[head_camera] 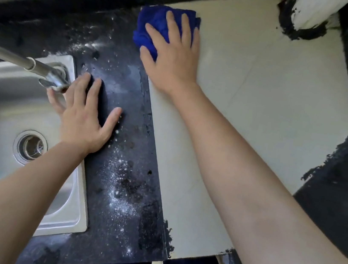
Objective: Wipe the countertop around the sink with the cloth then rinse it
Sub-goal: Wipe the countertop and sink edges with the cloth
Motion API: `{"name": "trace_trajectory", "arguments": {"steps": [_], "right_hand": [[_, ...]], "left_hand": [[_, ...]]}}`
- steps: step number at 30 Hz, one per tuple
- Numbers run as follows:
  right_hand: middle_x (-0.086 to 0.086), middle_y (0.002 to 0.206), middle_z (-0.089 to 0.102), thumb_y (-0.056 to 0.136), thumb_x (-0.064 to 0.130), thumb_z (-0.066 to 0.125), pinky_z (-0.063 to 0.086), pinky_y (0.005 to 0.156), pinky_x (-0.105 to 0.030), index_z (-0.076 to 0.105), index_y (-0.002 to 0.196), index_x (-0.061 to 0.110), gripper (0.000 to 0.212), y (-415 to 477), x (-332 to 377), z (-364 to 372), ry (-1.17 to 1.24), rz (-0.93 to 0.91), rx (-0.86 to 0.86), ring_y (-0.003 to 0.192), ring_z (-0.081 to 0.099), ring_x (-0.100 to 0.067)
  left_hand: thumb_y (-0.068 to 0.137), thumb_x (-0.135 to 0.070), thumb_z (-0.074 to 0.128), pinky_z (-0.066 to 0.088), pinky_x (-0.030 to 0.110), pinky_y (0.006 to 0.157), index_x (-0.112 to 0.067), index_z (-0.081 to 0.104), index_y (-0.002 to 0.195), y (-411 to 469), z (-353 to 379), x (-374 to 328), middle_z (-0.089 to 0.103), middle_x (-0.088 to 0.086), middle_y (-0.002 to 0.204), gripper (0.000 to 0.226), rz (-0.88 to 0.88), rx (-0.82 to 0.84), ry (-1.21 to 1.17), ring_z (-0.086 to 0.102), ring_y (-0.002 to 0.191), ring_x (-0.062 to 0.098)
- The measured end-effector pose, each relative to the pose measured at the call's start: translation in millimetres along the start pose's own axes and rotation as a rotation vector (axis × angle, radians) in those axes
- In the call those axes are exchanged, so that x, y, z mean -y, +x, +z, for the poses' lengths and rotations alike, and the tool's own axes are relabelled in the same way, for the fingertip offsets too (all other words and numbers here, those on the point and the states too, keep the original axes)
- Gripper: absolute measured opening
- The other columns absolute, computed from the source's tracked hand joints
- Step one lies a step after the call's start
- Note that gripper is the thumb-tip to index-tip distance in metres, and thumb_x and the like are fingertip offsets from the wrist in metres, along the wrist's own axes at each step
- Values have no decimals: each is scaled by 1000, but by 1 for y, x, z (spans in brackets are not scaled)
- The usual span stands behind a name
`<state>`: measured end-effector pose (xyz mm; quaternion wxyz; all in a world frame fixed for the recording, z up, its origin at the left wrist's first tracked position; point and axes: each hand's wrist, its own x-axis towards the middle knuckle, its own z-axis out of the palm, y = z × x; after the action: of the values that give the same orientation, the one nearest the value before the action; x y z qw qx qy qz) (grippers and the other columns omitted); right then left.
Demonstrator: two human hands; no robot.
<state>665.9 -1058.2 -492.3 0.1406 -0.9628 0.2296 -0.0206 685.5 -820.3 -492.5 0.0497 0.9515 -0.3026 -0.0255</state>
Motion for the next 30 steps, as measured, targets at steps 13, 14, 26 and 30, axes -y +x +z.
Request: {"name": "trace_trajectory", "arguments": {"steps": [13,14,26,30], "right_hand": [[-7,167,20,97,58,26,7,124,-49,35,154,37,61,22,-68,-15,1,518,-207,154,12,-34],[-6,167,20,97,57,27,7,123,-50,35,154,37,60,23,-53,-11,4,519,-199,154,12,-34],[-8,167,19,100,55,38,6,123,-49,44,150,35,54,-45,25,8,9,-23,52,153,10,-35],[-6,168,15,102,56,35,1,123,-50,39,152,37,54,-84,51,14,-23,-57,115,154,4,-34]], "left_hand": [[89,-70,39,-5,62,115,-14,40,148,3,5,5,32,10,158,82,28,-17,-14,26,147,28],[89,-70,39,-4,63,116,-14,40,148,3,5,6,32,9,158,81,29,-21,-10,27,147,28],[98,-55,40,24,56,114,-10,54,136,1,7,14,45,13,149,61,93,-68,-198,38,140,32],[101,-45,40,25,58,114,-8,57,133,-27,5,23,48,15,146,52,61,-140,-292,42,138,33]]}}
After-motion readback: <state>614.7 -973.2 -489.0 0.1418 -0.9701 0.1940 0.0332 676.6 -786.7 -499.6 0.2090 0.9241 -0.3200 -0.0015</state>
